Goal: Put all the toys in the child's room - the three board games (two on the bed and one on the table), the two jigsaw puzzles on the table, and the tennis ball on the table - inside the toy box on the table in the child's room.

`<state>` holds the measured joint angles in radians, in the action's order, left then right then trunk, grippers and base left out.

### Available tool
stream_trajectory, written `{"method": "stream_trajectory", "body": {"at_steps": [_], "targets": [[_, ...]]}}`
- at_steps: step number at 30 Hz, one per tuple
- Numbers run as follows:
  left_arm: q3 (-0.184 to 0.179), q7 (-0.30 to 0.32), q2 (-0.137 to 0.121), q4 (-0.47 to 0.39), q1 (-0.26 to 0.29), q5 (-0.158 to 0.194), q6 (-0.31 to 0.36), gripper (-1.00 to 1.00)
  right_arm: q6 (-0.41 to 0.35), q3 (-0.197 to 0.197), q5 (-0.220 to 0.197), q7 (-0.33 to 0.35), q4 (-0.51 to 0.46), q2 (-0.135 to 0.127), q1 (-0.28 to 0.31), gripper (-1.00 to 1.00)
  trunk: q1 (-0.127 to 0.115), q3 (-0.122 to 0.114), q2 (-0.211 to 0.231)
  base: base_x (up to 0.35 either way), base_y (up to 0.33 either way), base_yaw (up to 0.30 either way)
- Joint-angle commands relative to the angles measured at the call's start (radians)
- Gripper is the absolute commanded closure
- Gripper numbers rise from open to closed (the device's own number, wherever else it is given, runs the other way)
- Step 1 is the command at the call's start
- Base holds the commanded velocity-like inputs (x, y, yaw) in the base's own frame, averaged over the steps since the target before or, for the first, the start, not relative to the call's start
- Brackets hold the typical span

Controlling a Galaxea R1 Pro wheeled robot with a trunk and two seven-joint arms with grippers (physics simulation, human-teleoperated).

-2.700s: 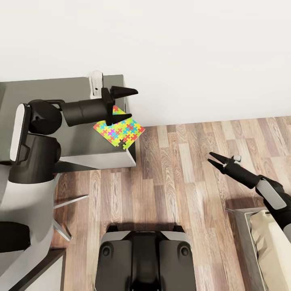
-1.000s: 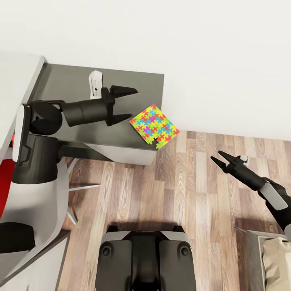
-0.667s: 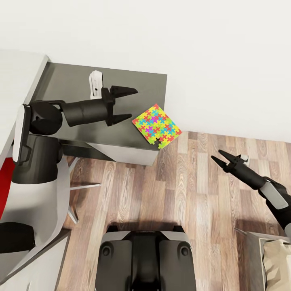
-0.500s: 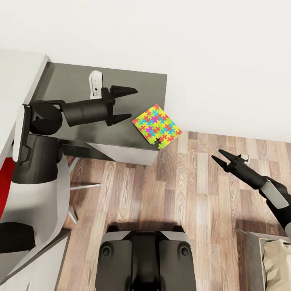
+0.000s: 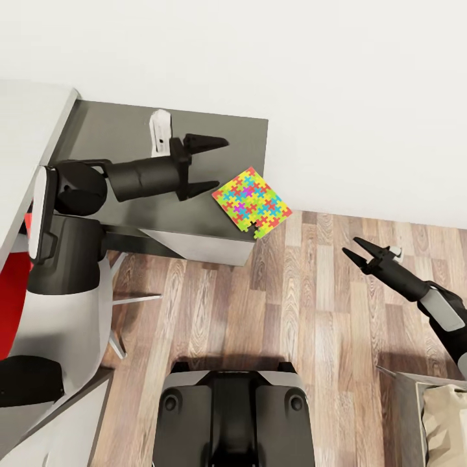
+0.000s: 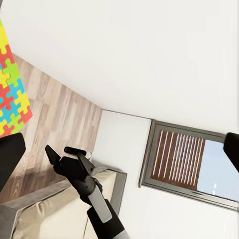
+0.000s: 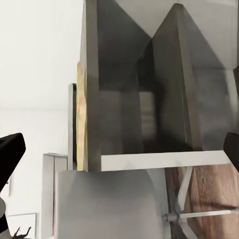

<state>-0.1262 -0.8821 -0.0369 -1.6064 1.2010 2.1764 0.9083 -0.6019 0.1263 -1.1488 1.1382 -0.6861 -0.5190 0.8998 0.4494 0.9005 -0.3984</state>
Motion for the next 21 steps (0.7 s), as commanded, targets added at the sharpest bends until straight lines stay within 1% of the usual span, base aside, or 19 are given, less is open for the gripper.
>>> {"method": "stream_trajectory", "body": {"at_steps": [1, 3, 7, 11, 15, 21], "targets": [[0.000, -0.010, 0.000, 0.000, 0.001, 0.010, -0.001, -1.00, -0.008, 0.005, -0.010, 0.001, 0.001, -0.001, 0.001, -1.00, 0.001, 0.001, -0.002, 0.000, 0.000, 0.002], [0.000, -0.012, 0.007, -0.001, 0.001, 0.008, -0.004, -1.00, -0.008, 0.004, -0.012, -0.004, 0.007, -0.004, 0.004, -1.00, 0.001, 0.001, -0.002, 0.000, 0.000, 0.001], [0.000, -0.012, 0.011, -0.001, 0.001, 0.008, -0.006, -1.00, -0.008, 0.003, -0.013, -0.016, 0.014, -0.006, 0.006, -1.00, 0.001, 0.001, -0.002, 0.000, 0.000, 0.008], [0.000, -0.013, 0.016, -0.001, 0.001, 0.009, -0.007, -1.00, -0.009, 0.002, -0.016, -0.048, 0.037, -0.008, 0.020, -1.00, 0.001, 0.001, -0.002, 0.000, 0.000, 0.077], [-0.001, -0.013, 0.017, -0.001, 0.000, 0.010, -0.008, -1.00, -0.013, 0.001, -0.018, -0.066, 0.061, -0.008, 0.038, -1.00, 0.001, 0.001, -0.002, 0.000, 0.000, 0.156], [-0.003, -0.014, 0.021, -0.001, -0.002, 0.011, -0.009, -1.00, -0.019, 0.000, -0.020, -0.084, 0.101, -0.007, 0.063, -1.00, 0.001, 0.001, -0.002, 0.000, 0.000, 0.218]]}}
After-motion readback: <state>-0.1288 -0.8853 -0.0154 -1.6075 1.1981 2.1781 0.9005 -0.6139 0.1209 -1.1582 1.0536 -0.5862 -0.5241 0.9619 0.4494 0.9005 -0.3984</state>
